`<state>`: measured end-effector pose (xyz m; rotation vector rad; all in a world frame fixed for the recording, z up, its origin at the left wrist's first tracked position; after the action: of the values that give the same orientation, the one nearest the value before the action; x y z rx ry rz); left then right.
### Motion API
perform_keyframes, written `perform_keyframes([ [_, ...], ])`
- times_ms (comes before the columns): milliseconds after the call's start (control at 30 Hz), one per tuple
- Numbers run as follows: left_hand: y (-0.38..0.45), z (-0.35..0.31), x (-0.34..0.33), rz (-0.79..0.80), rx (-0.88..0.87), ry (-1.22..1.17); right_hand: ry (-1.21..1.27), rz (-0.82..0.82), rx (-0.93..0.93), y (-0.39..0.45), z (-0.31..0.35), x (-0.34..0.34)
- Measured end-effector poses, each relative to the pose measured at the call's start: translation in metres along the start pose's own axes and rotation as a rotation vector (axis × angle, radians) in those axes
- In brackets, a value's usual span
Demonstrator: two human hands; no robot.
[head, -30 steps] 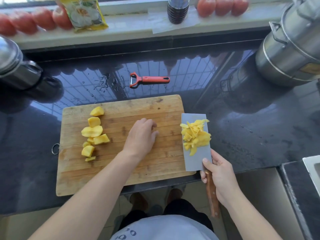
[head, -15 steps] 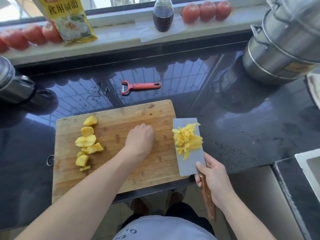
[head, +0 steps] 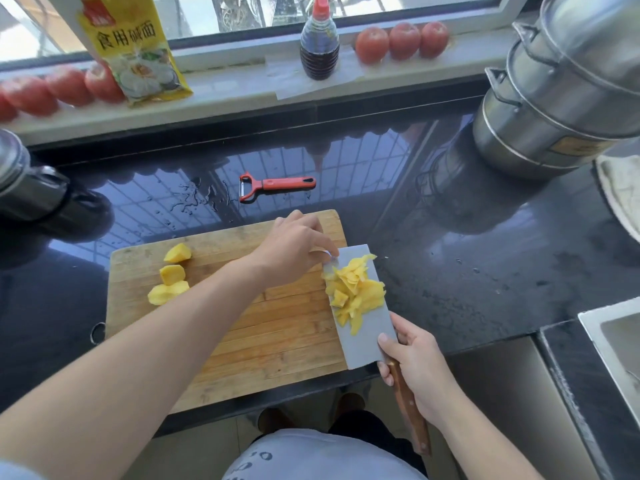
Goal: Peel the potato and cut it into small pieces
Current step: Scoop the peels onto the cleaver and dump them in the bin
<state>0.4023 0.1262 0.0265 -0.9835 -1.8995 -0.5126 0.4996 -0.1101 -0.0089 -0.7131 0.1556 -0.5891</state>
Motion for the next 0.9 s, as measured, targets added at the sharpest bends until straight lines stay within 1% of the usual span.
perform_keyframes([
  [67,-0.001,0.000,0.006,-0.029,-0.024,0.003,-0.001,0.005,0.000,-0.002,0.001,0.000],
  [133,-0.002,0.002,0.010,-0.039,-0.014,0.006,-0.001,0.012,-0.004,-0.004,0.003,0.001],
  [233,-0.005,0.001,0.017,-0.046,0.022,-0.058,-0.016,0.034,0.000,-0.006,0.007,0.001],
  [300,-0.013,-0.001,0.022,-0.075,0.000,-0.049,-0.026,0.046,0.005,-0.006,0.011,0.001],
  [433,-0.040,-0.006,0.026,-0.132,-0.146,0.148,-0.051,0.099,0.026,-0.007,0.019,0.001],
  [500,-0.058,-0.008,0.028,-0.191,-0.216,0.248,-0.083,0.124,0.030,-0.007,0.022,0.002],
  [567,-0.076,-0.010,0.031,-0.259,-0.242,0.300,-0.114,0.156,0.036,-0.007,0.027,0.001],
  [600,-0.085,-0.009,0.033,-0.294,-0.223,0.310,-0.130,0.173,0.041,-0.008,0.029,-0.001],
  [667,-0.105,-0.005,0.042,-0.404,-0.127,0.260,-0.164,0.222,0.058,-0.010,0.034,-0.007],
  [700,-0.116,-0.002,0.049,-0.484,-0.028,0.163,-0.182,0.253,0.068,-0.011,0.037,-0.012],
  [800,-0.159,0.009,0.074,-0.710,0.423,-0.332,-0.239,0.355,0.103,-0.019,0.045,-0.036],
  [833,-0.177,0.012,0.079,-0.757,0.539,-0.466,-0.259,0.388,0.118,-0.022,0.048,-0.046],
  [900,-0.215,0.017,0.086,-0.818,0.677,-0.634,-0.299,0.441,0.147,-0.031,0.052,-0.072],
])
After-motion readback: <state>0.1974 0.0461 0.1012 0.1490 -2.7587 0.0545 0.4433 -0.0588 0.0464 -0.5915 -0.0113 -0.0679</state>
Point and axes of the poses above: each hand's wrist, its own y-axis towards the middle knuckle, its own x-axis out of the back of the hand, z = x × y, the point moved 6 cm from there along y, towards the middle knuckle, and after that the axes turned 10 degrees about -z, right-handed, at the moved point
